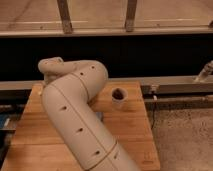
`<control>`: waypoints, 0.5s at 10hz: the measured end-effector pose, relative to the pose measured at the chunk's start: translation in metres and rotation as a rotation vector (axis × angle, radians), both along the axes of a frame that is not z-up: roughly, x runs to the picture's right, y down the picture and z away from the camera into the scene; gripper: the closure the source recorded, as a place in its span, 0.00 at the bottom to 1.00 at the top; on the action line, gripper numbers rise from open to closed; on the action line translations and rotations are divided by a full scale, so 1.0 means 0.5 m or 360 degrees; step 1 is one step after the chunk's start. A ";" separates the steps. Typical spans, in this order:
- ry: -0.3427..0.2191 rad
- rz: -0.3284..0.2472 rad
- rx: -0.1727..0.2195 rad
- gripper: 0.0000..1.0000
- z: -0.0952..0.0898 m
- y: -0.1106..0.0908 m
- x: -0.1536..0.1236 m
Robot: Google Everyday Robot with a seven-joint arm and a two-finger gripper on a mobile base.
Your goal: Place the bottle in the ceramic bowl
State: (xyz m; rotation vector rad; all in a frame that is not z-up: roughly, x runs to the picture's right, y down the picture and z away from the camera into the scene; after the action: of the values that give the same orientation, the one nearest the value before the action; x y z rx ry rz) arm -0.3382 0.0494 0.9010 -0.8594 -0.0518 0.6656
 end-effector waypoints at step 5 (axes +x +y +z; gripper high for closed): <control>-0.0031 0.0087 0.0184 1.00 -0.087 -0.132 0.019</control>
State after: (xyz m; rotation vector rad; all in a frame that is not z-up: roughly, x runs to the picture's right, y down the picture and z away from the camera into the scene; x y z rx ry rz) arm -0.3285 -0.0164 0.8574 -0.7550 -0.1305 0.6990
